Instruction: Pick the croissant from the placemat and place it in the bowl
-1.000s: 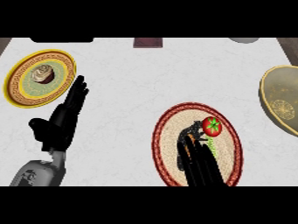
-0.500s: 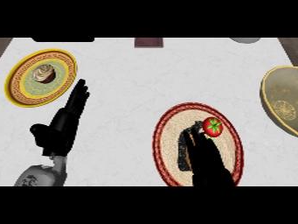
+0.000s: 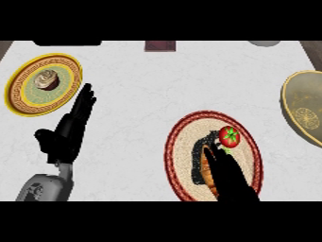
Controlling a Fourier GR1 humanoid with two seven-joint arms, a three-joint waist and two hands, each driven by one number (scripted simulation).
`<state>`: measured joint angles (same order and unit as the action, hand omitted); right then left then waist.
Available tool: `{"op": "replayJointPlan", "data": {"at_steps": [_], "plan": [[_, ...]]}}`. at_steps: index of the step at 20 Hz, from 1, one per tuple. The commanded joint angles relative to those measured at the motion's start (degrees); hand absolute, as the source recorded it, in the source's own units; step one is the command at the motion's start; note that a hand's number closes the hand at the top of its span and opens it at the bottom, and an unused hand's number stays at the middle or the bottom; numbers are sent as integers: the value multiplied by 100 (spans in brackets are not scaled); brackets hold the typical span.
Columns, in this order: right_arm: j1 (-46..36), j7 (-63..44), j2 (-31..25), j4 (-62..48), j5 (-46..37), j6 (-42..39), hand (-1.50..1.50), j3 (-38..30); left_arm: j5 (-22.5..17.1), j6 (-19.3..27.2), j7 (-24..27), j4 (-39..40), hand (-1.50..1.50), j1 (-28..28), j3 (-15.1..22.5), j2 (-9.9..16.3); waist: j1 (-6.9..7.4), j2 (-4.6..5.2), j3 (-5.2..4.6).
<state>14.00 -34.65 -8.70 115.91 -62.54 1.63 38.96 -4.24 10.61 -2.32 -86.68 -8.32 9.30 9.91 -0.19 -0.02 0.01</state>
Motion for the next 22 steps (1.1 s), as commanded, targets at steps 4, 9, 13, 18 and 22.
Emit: {"op": "replayJointPlan", "data": {"at_steps": [4, 9, 13, 18, 22], "plan": [[282, 163, 113, -53, 75, 397, -150, 396, 238, -100, -37, 32, 0, -17, -36, -169, 2, -4, 0], [502, 532, -182, -149, 686, 649, -150, -34, 294, -30, -365, -294, 0, -50, -138, -263, 6, -5, 1], [317, 556, 48, -485, 734, 850, -150, -26, 225, -346, -212, -113, 0, -11, -316, -233, 6, -2, 0], [-136, 895, 29, -918, 1288, 799, -150, -681, 217, -463, -440, -398, 0, 125, -397, -148, 32, -3, 1], [-100, 1174, 47, -1323, 1279, 1042, -150, -615, 543, -364, -290, -324, 0, 107, -239, -406, 14, -1, 0]]}}
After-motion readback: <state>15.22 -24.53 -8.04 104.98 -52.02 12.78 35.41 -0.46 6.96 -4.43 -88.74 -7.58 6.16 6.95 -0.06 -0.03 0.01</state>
